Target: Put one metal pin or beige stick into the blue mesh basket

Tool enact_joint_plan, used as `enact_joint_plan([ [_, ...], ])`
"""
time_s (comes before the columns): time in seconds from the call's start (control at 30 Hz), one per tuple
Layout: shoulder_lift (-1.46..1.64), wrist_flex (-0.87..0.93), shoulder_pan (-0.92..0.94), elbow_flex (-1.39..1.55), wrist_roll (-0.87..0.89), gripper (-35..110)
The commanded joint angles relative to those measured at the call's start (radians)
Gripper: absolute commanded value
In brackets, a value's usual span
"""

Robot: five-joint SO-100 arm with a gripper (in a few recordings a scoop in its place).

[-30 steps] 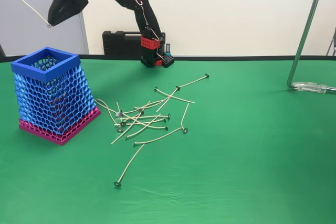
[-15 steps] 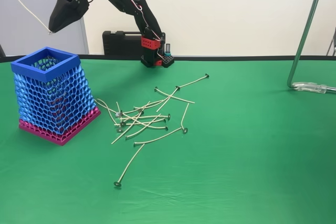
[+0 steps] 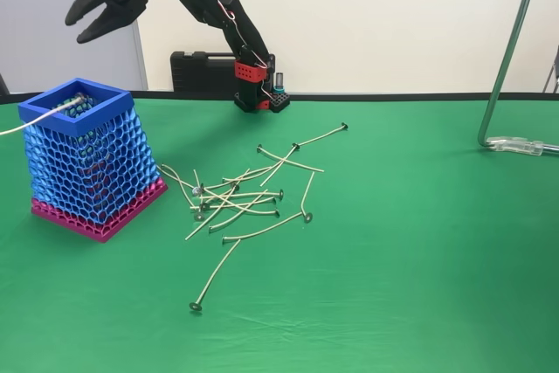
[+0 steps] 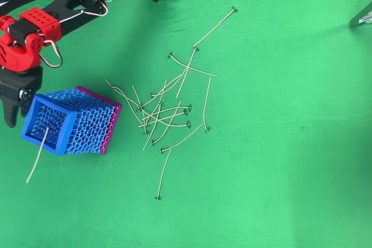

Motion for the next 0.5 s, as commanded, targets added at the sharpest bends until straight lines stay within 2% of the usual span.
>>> enact_joint_plan([
  [0.0,0.009,-0.015,0.003,-0.048,0.008,24],
  [0.33,0.031,-0.015,-0.008,-0.077,0.034,25],
  [0.37,0.041,-0.015,-0.011,-0.067,0.043,23],
  [0.43,0.074,-0.015,-0.017,-0.032,0.046,8],
  [0.47,0.101,-0.015,-0.02,0.005,0.057,6],
])
